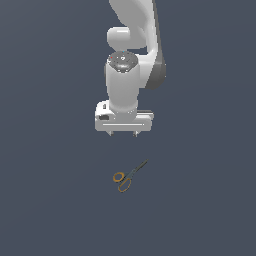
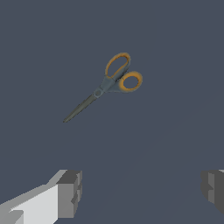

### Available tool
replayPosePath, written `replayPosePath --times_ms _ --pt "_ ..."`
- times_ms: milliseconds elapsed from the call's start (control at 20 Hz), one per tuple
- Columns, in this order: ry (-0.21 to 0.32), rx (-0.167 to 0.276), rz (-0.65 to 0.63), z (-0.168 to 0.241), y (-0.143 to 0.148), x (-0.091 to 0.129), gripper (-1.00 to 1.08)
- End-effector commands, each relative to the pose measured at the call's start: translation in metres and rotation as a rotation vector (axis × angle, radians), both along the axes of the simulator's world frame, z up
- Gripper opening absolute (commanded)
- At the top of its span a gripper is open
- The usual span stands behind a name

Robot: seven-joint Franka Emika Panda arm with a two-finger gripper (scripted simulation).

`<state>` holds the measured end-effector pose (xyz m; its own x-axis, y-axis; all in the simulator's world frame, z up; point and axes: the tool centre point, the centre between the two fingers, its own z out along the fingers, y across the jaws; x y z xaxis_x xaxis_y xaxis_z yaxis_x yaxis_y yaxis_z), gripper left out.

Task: Pick up the object and move it to a goal position.

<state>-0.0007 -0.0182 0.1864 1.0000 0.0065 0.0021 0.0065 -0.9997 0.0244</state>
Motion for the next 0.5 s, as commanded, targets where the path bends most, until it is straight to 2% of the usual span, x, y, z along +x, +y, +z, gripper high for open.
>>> replayPosePath --times_ms 0,450 --pt "0.0 0.001 -0.012 -0.001 0.0 0.001 1.0" --pt "-0.001 0.007 -0.125 -0.012 0.004 0.014 1.0"
